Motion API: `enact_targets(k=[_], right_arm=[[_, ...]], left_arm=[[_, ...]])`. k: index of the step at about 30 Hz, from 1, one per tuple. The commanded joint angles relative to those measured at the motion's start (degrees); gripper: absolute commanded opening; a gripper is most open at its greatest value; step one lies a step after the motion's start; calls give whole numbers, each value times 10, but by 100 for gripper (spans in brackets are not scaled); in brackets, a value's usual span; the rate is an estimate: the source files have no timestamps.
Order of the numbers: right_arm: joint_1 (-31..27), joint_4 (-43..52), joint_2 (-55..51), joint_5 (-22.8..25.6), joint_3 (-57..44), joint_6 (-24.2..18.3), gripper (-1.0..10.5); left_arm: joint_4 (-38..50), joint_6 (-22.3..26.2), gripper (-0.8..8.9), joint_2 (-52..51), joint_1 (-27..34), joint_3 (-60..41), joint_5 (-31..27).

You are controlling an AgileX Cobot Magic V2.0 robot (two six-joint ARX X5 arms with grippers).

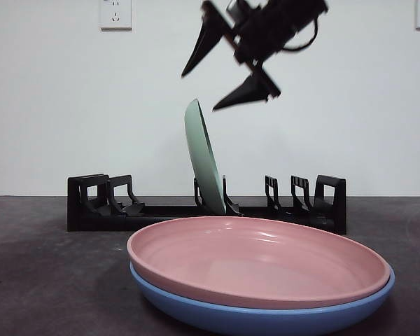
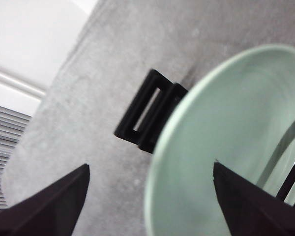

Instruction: Place the plate

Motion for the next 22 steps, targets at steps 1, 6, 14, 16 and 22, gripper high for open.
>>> enact_targets(k=[1,6,14,16,22], right_arm=[[9,14,16,0,14,-18,371],[15,23,25,14,14,-23,255],[18,25,35,13,14,-25,48],[18,26,35,13,14,-24,9],[18,23,34,12,16,-18,9]], left_arm=[[5,0,558,0,-5,11,1],[5,0,558,0,-5,11,1],[5,-1,558,0,-5,11,1],[5,0,558,0,-5,11,1],[5,0,558,0,-5,11,1]])
